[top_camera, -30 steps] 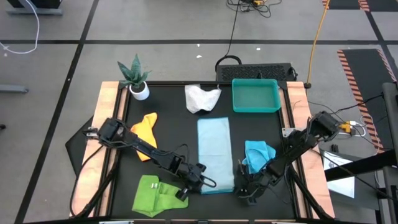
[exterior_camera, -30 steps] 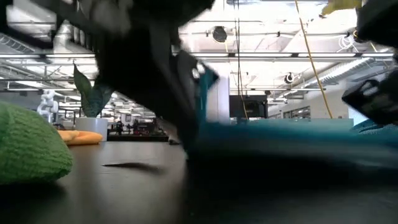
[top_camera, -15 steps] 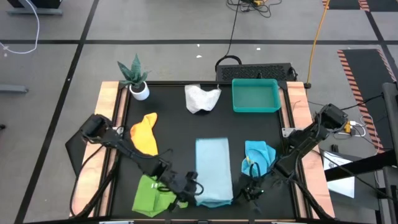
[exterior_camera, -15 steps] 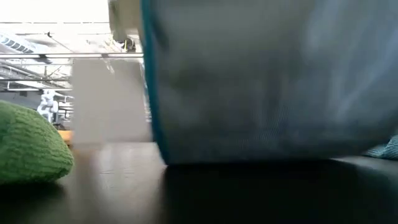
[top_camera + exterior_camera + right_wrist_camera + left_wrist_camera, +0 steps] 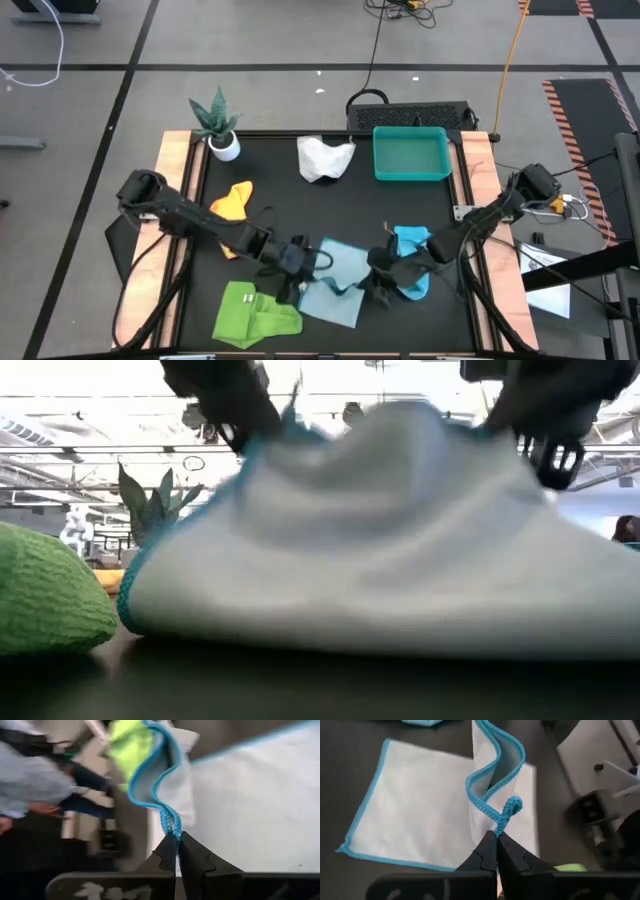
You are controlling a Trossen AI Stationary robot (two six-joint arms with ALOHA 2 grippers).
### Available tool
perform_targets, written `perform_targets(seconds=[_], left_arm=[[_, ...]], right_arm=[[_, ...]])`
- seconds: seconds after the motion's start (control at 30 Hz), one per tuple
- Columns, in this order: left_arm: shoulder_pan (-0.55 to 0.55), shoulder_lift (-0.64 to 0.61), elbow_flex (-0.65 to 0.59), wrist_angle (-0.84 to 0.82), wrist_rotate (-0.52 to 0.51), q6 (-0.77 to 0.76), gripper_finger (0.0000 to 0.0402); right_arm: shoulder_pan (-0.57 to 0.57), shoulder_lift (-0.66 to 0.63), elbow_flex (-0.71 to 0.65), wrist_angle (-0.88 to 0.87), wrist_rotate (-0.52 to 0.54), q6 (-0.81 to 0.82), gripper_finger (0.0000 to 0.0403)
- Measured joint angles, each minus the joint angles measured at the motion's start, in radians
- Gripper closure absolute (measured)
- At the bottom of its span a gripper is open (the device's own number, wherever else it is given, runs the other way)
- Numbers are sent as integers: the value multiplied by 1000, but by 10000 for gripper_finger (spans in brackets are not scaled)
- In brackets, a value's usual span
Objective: Fold microfiber towels
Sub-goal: Fold the blue microfiber towel
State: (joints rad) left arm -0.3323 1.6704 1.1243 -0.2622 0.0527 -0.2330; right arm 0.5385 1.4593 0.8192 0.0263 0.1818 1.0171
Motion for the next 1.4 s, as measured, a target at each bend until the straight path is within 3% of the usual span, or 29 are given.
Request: perform_targets(seconds=[0.47,0.6,0.8,1.07,1.4], left_arm=[[228,18,-55,56,93,204,401],[250,49,-54,96,155,216,401],[243,52,-54,108,198,246,401],[286,104,-55,132,187,274,400],[305,144,-55,169,177,300,392]], right_arm=[[-97,0,0,-270,35,130,403],[-106,0,0,-265,24,156,403],[-60,-20,1,-65,25,190,403],[-57,-13,-4,-255,77,313,403],[-81,-11,-65,-240,80,361,403]])
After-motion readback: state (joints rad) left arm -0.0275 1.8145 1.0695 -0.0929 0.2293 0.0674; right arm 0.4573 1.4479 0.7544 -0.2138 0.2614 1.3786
